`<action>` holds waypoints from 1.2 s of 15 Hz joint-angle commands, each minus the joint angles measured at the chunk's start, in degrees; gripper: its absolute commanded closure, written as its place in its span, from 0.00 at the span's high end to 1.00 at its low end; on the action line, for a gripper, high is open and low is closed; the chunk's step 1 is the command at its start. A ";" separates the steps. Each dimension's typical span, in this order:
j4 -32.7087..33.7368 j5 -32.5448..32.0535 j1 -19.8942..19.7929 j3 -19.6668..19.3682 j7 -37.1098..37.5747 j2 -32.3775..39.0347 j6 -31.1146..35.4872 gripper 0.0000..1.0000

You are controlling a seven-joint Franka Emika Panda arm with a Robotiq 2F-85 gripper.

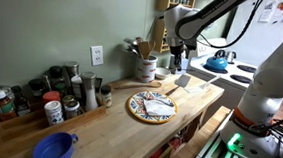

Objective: Move the dinner spoon from the paper towel to the white bowl

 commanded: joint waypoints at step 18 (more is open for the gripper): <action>5.95 -1.03 -7.98 -9.05 -2.55 12.81 20.46 0.02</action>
